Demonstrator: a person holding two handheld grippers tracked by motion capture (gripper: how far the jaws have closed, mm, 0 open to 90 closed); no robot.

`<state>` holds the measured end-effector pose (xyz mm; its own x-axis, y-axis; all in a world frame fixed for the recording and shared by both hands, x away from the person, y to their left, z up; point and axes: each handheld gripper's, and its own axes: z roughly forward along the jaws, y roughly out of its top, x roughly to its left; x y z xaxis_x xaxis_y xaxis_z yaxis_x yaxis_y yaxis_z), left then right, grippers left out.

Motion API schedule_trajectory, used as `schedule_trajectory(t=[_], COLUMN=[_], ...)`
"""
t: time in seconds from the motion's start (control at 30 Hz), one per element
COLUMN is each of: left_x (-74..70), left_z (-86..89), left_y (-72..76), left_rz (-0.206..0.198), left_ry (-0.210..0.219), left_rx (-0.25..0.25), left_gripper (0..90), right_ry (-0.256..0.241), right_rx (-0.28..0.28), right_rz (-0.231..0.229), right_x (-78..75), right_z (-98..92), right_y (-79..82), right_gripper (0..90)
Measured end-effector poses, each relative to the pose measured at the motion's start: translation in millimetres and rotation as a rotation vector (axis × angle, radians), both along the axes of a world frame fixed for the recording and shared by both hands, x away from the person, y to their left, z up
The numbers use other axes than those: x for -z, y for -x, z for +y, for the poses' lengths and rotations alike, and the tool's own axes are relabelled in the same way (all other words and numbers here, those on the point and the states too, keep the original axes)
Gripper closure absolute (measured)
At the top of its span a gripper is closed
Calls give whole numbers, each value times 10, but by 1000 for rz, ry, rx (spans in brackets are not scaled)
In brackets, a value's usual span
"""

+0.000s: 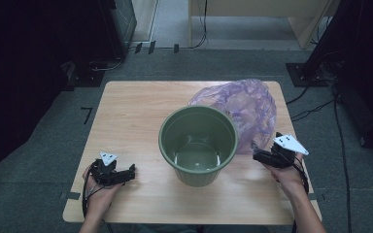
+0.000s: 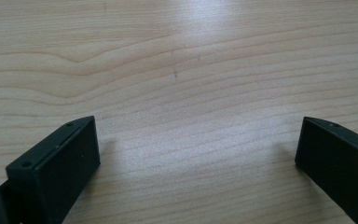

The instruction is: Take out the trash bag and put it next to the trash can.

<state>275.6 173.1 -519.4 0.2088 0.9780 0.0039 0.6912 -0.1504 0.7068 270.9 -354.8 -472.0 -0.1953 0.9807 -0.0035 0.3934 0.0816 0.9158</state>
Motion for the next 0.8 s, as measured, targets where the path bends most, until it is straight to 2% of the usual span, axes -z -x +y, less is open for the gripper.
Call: schedule_trajectory(t=[0.8], left_x=[0], left_z=[0], left_y=[0], left_rz=[0], left_ry=[0], left_rx=[0], left_gripper=[0], right_ry=[-10], right_rx=[48], right_rz=[110], right_x=[278], right_z=[-350], right_y=[330], right_gripper=[50])
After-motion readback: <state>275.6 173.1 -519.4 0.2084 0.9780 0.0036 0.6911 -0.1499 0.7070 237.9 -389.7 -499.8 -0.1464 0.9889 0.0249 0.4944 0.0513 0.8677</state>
